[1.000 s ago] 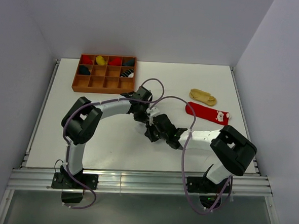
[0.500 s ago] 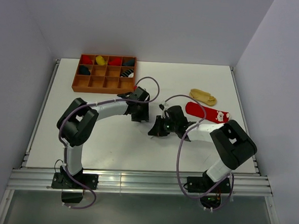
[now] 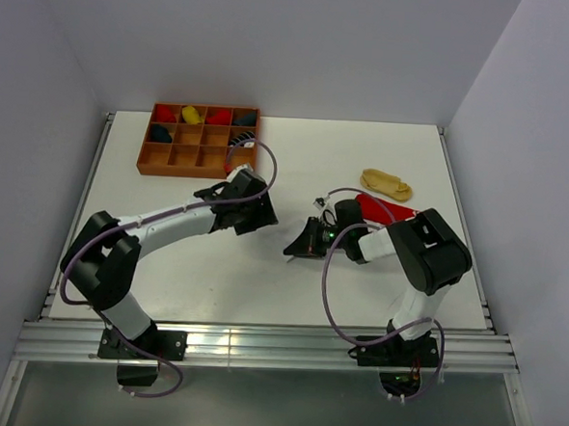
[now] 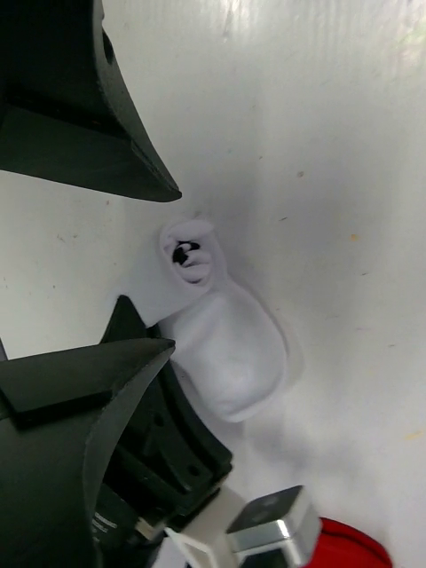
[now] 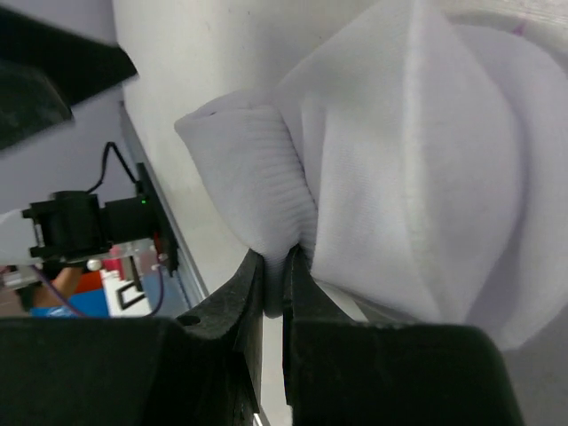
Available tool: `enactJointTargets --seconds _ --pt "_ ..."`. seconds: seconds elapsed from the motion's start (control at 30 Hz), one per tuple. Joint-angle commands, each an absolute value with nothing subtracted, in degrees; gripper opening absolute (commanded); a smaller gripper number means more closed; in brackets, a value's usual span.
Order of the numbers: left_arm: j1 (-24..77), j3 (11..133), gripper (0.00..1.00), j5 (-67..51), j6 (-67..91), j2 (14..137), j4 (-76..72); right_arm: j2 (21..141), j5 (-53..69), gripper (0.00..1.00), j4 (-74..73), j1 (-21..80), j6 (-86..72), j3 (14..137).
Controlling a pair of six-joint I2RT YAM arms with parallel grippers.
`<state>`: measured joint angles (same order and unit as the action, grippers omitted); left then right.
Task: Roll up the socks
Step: Roll the sock at the center of the board.
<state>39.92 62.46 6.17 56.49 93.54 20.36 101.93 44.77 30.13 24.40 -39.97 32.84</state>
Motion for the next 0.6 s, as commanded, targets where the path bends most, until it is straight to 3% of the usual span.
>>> enactJointTargets --seconds 0.0,0.37,0.57 --pt "42.71 58.81 0.68 6.24 60.73 92.20 16.71 106.52 42.28 0.00 24.96 23.38 -40.08 30.85" --pt "44.82 56.34 0.66 6.59 63.81 96.24 13.28 111.35 43.33 0.00 25.40 20.92 -41.04 31.20" --pt "45.00 57.74 0.60 6.94 63.81 99.75 13.44 112.15 42.89 0.00 24.52 20.48 -40.96 31.38"
